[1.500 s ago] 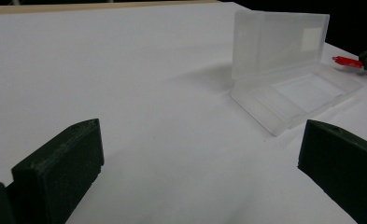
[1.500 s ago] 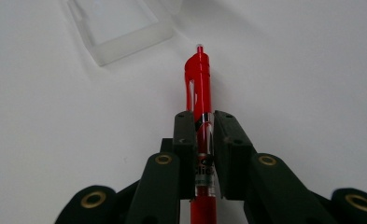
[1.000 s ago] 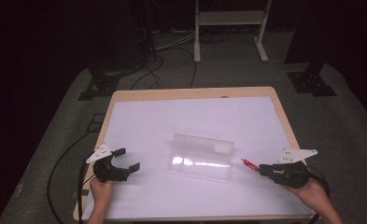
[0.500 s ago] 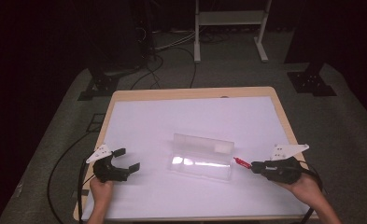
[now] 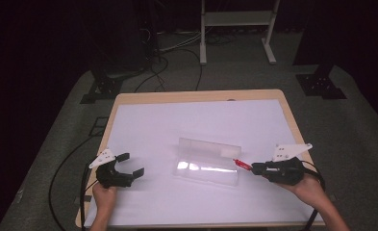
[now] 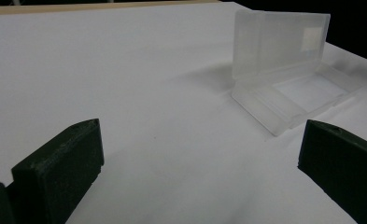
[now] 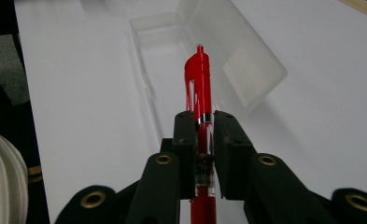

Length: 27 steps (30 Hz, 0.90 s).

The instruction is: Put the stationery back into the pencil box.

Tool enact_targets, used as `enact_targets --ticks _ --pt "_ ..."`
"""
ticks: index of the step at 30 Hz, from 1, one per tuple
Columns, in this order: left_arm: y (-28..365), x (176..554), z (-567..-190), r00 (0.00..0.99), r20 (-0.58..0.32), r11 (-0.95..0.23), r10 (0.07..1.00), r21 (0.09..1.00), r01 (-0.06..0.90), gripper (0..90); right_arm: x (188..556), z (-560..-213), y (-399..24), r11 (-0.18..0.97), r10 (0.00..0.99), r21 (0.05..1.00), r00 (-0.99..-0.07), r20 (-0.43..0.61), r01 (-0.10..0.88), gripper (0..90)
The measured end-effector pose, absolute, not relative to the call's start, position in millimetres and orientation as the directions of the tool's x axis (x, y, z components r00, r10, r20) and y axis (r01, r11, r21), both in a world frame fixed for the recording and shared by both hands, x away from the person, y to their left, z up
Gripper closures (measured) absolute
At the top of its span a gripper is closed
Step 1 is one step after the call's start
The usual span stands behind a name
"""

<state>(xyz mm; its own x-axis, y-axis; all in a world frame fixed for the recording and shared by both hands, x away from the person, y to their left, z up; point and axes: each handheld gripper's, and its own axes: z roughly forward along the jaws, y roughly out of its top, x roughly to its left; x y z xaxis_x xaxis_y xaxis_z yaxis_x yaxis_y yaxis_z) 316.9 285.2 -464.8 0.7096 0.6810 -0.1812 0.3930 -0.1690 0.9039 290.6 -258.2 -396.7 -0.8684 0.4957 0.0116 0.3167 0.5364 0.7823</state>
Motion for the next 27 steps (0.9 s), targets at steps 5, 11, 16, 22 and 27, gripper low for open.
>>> enact_targets --ticks 5,11,16,22,27 --pt "285 317 -465 0.710 -0.180 -0.171 0.681 0.904 0.393 0.0 294 -391 -247 0.544 0.470 0.785 -0.883 0.008 0.296 78.8" --pt "285 317 -465 0.710 -0.180 -0.170 0.680 0.904 0.393 0.0 298 -389 -234 0.556 0.442 0.782 -0.897 0.007 0.281 78.8" --pt "285 317 -465 0.711 -0.179 -0.172 0.680 0.904 0.391 0.0 300 -389 -227 0.561 0.427 0.782 -0.904 0.009 0.273 78.8" --pt "285 317 -465 0.712 -0.179 -0.173 0.679 0.904 0.392 0.0 305 -389 -214 0.565 0.404 0.784 -0.915 0.011 0.259 78.8" --pt "285 317 -465 0.712 -0.179 -0.173 0.679 0.903 0.392 0.0 311 -393 -203 0.574 0.386 0.779 -0.922 0.015 0.253 78.8"
